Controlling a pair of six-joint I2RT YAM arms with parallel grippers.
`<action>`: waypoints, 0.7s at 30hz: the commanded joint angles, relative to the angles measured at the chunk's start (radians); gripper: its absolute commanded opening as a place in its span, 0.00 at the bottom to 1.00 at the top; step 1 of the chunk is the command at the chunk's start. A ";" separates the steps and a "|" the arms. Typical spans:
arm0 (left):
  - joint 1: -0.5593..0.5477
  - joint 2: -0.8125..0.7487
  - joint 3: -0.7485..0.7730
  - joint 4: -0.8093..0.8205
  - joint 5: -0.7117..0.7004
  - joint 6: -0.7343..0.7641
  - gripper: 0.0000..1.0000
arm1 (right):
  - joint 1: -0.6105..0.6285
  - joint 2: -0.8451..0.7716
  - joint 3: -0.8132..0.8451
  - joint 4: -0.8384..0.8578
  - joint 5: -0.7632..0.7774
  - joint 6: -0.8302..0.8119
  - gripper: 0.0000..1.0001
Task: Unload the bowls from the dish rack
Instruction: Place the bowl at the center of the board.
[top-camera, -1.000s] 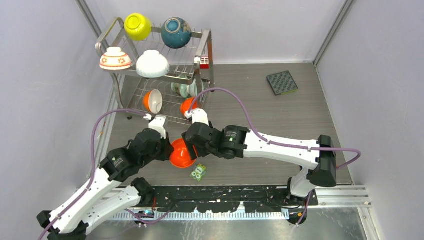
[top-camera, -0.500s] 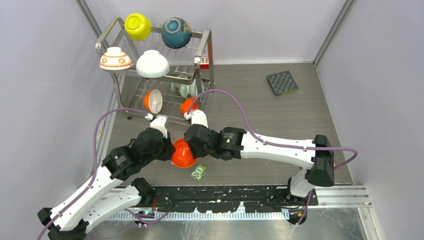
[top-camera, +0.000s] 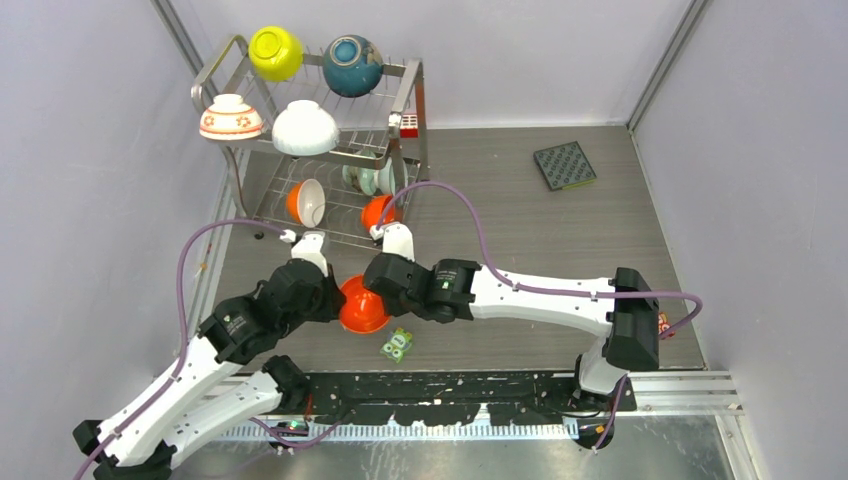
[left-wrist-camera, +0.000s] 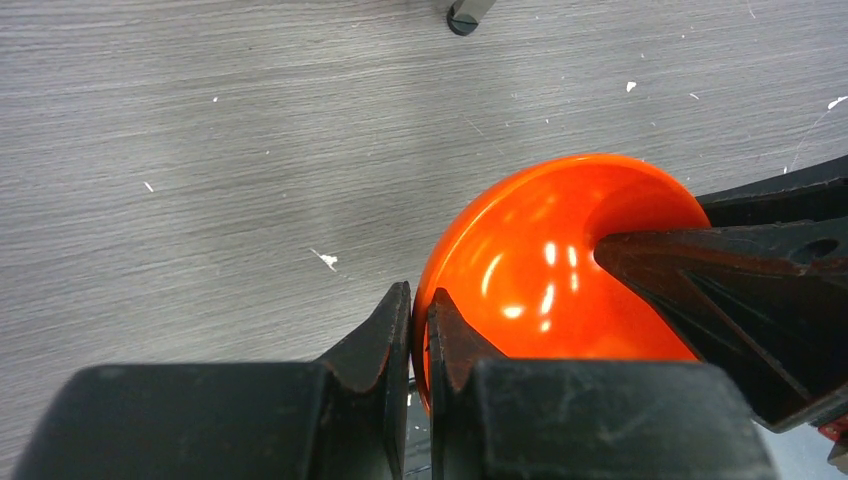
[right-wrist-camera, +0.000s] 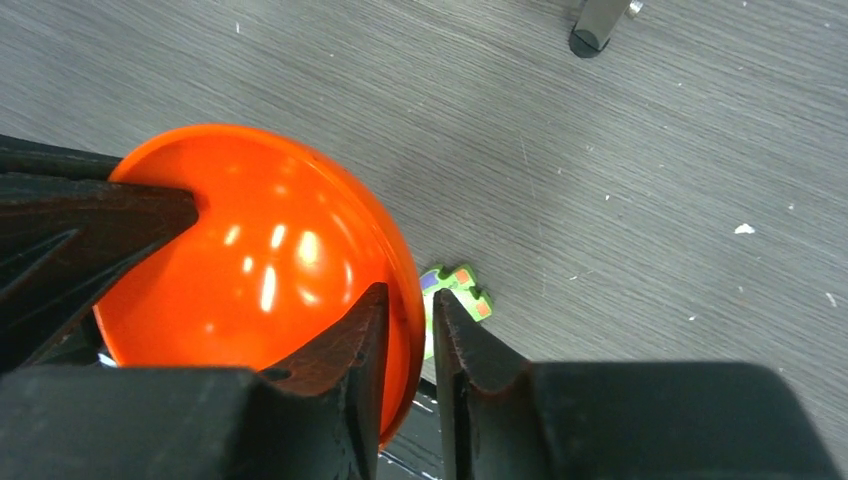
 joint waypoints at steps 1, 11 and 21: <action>-0.005 -0.022 0.028 0.022 -0.039 -0.041 0.01 | -0.004 -0.010 -0.004 0.033 0.048 0.036 0.23; -0.005 -0.006 0.042 -0.015 -0.054 -0.084 0.50 | -0.003 -0.009 -0.014 0.033 0.072 0.057 0.01; -0.021 0.051 0.054 -0.040 -0.080 -0.154 0.46 | -0.031 -0.005 -0.046 0.069 0.056 0.132 0.01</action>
